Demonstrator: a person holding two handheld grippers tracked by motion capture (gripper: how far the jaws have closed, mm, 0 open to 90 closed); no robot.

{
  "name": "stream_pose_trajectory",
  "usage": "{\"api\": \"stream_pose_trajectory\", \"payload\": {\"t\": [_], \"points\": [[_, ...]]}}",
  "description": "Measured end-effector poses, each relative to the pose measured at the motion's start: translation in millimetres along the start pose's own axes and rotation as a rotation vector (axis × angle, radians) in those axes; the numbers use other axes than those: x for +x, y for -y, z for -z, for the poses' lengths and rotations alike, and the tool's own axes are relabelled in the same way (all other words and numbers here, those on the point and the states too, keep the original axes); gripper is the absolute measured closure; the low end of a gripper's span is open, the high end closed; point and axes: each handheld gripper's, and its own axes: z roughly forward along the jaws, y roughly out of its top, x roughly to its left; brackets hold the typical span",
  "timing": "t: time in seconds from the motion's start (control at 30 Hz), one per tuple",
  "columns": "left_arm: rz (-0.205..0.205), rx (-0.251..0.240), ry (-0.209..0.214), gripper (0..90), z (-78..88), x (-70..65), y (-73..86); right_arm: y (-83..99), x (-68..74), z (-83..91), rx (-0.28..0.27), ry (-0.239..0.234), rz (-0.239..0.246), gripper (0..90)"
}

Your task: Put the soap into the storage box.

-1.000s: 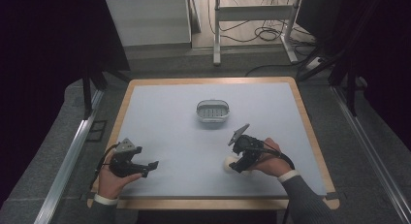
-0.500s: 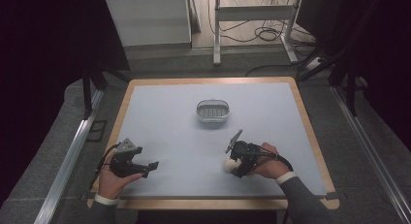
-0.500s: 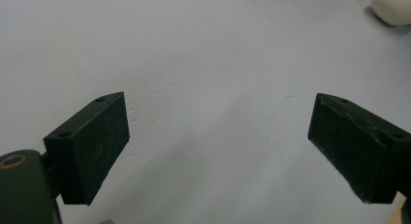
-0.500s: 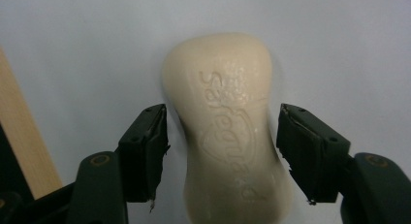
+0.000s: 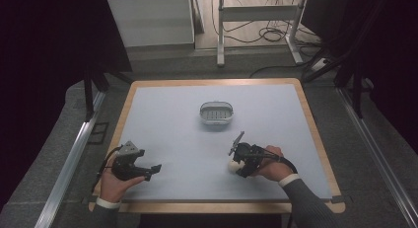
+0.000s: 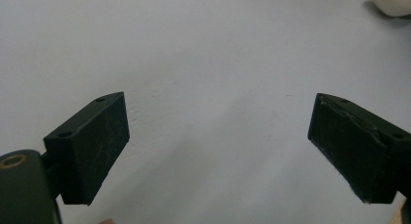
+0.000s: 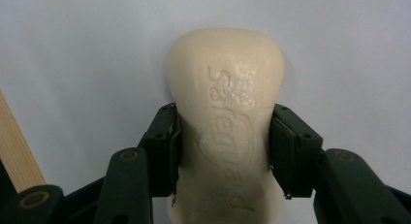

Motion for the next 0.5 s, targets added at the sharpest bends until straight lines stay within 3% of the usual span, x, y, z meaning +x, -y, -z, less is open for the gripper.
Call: {"api": "stream_pose_trajectory", "payload": {"t": [0.5], "points": [[0.002, -0.002, 0.0, 8.1, 0.7, 0.6, -0.1, -0.3, -13.7, 27.0, -0.062, 0.046, -0.022, 49.9]]}}
